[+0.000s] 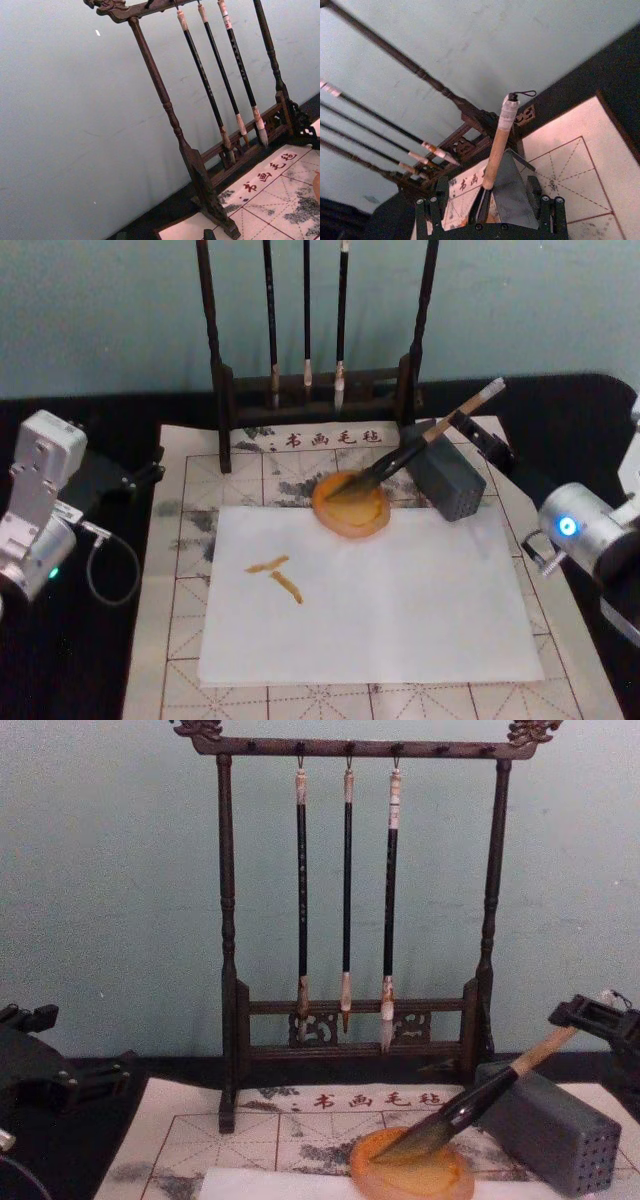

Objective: Pick up the brush from the inkstone, write on the paper, then place the brush back to its original position.

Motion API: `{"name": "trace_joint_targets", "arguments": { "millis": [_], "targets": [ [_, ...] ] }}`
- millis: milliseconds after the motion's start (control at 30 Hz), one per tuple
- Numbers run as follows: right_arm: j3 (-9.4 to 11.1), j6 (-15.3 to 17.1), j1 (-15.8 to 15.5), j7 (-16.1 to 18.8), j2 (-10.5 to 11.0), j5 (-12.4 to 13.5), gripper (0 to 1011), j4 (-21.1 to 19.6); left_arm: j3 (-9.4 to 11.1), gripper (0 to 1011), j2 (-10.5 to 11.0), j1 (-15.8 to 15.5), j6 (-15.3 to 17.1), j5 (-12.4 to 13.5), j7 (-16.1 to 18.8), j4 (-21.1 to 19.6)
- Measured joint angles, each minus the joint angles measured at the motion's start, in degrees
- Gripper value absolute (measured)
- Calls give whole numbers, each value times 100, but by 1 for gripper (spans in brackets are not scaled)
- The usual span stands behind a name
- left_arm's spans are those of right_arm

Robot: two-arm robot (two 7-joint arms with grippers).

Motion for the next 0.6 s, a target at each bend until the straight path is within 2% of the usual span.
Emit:
{"name": "trace_joint_targets", "arguments": {
  "millis": [67,100,133,200,233,267,300,400,433,500,533,600],
  "targets": [
    [-45,-272,-239,193,193,-357,1002,-240,0,1001,0,0,0,0,0,0],
    [-45,-272,-239,193,193,-357,1002,-240,0,1001,0,0,0,0,0,0],
    [-81,-452,-342,287,273,-634,1003,-336,0,1001,0,0,0,0,0,0],
    [-128,-622,-432,354,345,-906,1002,-406,0,1001,0,0,0,0,0,0],
    [-192,-817,-491,397,400,-1235,1003,-446,0,1001,0,0,0,0,0,0],
    [-231,-917,-516,411,426,-1414,1002,-457,0,1001,0,0,0,0,0,0],
    [-307,-1087,-545,418,465,-1736,1003,-462,0,1001,0,0,0,0,0,0],
    [-433,-1318,-573,398,515,-2239,1003,-462,0,1001,0,0,0,0,0,0],
    [-508,-1457,-579,349,541,-2582,1002,-460,0,1001,0,0,0,0,0,0],
    [-590,-1582,-583,278,565,-2919,1002,-451,0,1001,0,0,0,0,0,0],
    [-669,-1690,-583,199,584,-3241,1003,-433,0,1001,0,0,0,0,0,0],
    [-725,-1783,-580,114,592,-3535,1002,-413,0,1001,0,0,0,0,0,0]
  ]
}}
